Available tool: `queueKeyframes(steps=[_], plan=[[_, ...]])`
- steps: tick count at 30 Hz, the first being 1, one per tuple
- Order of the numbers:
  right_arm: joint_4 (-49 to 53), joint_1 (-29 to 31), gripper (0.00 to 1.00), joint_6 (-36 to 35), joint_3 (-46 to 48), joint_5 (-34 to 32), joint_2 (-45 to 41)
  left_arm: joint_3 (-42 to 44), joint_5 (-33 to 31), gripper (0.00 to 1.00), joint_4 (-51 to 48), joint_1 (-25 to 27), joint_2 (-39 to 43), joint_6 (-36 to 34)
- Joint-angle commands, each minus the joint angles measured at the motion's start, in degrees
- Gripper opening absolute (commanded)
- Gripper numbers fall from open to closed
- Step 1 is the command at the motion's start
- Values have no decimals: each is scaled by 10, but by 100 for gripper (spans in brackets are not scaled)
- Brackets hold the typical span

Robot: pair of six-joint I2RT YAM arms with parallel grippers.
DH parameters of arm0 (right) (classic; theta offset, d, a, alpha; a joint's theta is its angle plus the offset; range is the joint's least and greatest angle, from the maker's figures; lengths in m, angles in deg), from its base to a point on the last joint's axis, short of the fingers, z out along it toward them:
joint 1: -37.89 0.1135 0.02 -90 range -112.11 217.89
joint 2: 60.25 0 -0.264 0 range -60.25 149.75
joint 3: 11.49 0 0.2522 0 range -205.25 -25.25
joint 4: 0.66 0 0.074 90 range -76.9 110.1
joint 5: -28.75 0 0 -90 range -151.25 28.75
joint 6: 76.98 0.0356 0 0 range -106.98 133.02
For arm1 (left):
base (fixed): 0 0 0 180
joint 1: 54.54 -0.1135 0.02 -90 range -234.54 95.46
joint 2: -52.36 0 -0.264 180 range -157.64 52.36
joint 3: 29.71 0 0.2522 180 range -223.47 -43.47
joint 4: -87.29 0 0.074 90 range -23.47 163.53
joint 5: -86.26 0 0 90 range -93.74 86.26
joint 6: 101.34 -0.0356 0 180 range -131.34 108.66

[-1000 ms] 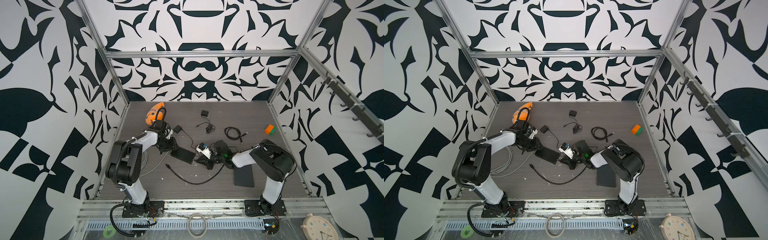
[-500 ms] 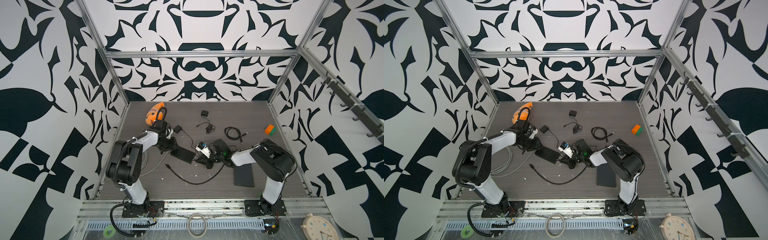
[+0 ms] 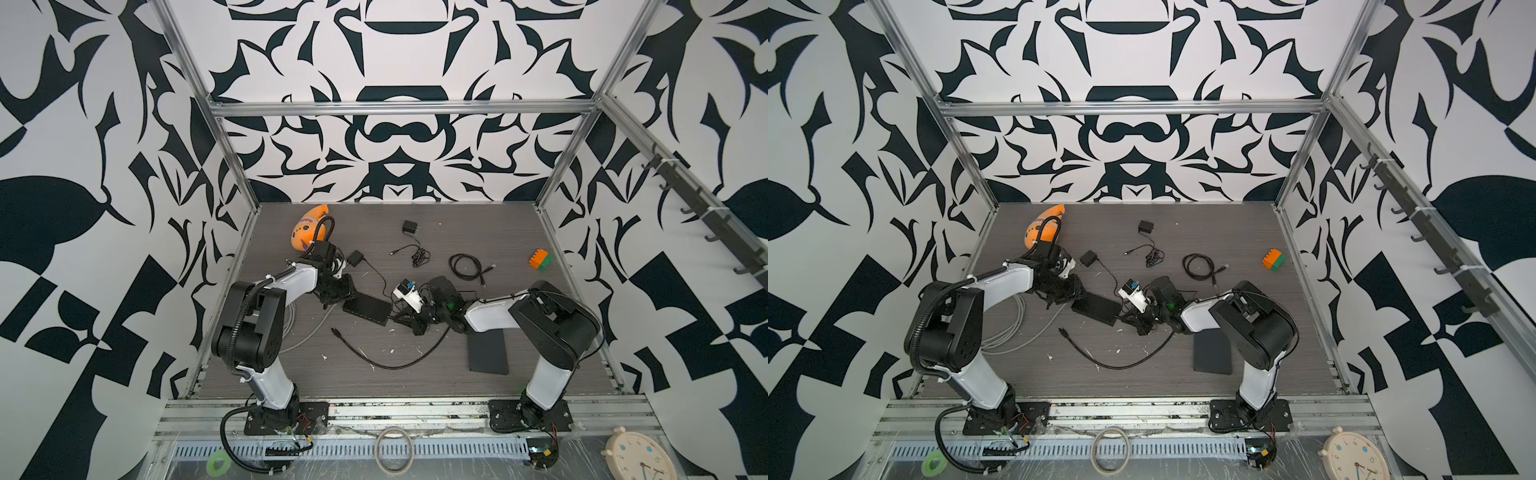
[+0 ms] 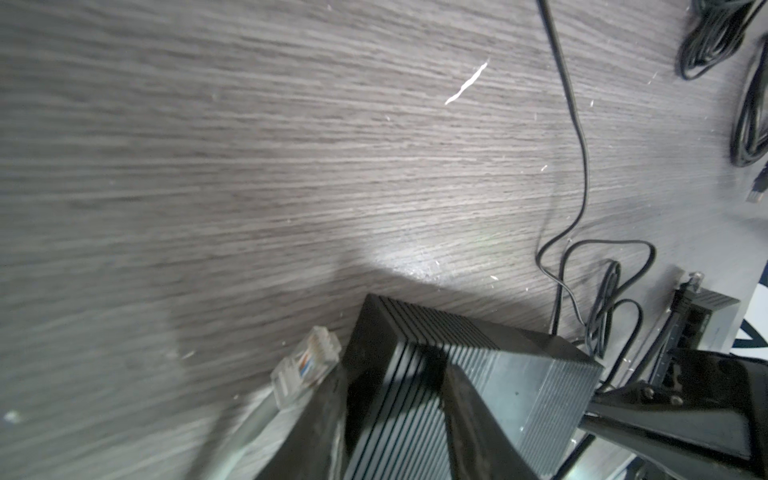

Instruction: Insert the plug into the switch port

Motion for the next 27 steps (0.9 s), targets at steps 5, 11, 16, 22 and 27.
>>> queueKeyframes(steps=[5, 11, 16, 22, 27], plan=[[-91, 3, 0, 10, -43, -6, -1, 19, 84, 41, -21, 22, 6, 8], [-84, 4, 0, 15, -64, -6, 8, 26, 103, 41, -19, 33, 12, 10], [-82, 5, 0, 23, -76, -2, 17, 36, 110, 40, -14, 35, 21, 17], [-87, 8, 0, 31, -90, -6, 32, 40, 120, 40, -3, 48, 26, 26], [-93, 14, 0, 38, -105, -3, 42, 41, 127, 40, 15, 68, 15, 37]])
